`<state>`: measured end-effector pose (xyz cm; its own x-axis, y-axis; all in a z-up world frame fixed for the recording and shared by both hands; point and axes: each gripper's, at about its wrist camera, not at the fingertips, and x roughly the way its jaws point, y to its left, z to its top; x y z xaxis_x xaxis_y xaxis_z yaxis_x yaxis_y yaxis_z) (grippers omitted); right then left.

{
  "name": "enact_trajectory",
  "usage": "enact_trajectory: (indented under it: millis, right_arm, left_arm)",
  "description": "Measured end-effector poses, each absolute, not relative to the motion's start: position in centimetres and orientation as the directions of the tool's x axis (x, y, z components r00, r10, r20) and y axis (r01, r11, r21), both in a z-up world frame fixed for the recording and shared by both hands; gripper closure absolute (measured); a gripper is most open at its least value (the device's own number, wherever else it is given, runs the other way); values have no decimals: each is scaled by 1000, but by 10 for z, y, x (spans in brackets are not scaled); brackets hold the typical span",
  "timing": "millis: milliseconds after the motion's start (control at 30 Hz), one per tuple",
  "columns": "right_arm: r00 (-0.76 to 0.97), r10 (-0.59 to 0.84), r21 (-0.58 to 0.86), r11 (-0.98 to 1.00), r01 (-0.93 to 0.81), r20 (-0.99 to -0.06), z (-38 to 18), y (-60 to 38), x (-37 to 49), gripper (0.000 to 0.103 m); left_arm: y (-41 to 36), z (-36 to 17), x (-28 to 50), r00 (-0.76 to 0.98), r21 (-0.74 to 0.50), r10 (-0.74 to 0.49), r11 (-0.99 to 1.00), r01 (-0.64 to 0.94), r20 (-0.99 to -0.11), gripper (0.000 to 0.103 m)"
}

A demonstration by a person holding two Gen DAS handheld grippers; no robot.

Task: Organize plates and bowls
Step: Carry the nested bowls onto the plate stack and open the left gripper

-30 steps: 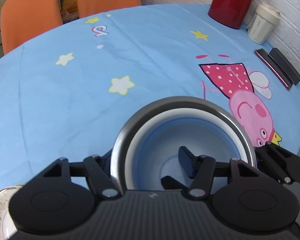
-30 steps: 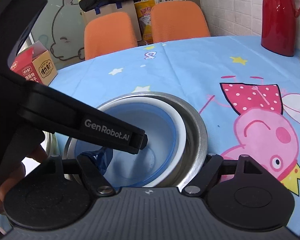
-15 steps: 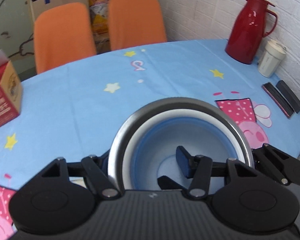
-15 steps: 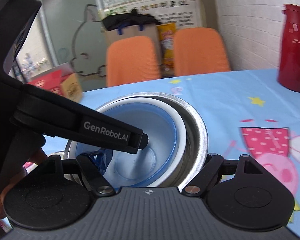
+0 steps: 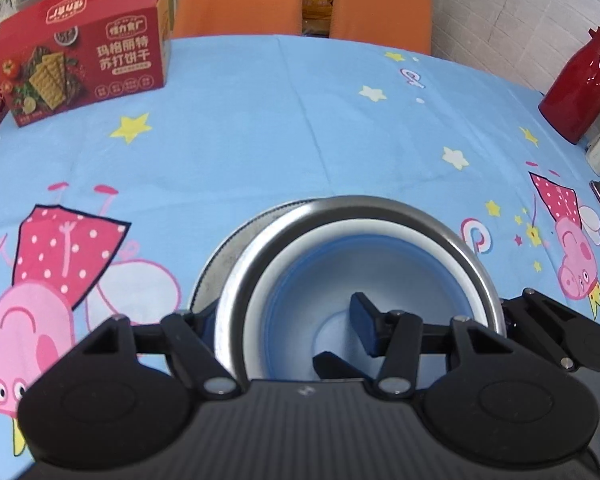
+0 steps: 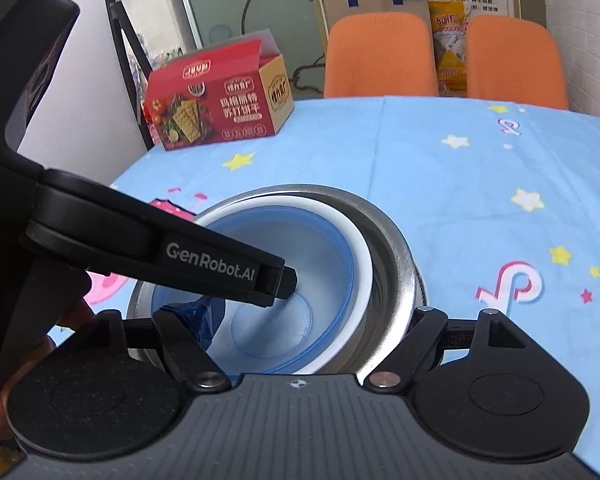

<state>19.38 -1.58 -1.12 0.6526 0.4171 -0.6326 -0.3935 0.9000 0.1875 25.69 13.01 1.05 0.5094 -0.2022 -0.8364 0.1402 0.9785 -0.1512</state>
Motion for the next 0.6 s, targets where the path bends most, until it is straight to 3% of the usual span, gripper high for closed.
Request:
enact_trajectory:
  millis: [167,267,467,600]
  right_arm:
    - [640,409,191,903,-384,-651,-19,-12,194,36]
    - [644,407,177,903,-392,-647,-19,-9,194,36]
    - [618,459,276,886,-373,-638,-15,-26,195,37]
    - [661,432,249,900,-357,-614,-3,-38,185,37]
  left_arm:
    - [132,6,251,536,-154,-217,975,162,-816,48]
    - [134,5,250,535,-192,-262,964,183,-803,32]
    - [148,17,244,607,-237,-264,963,126,-750,31]
    - [150,34,237,667,-223,-232,970,101,-708,30]
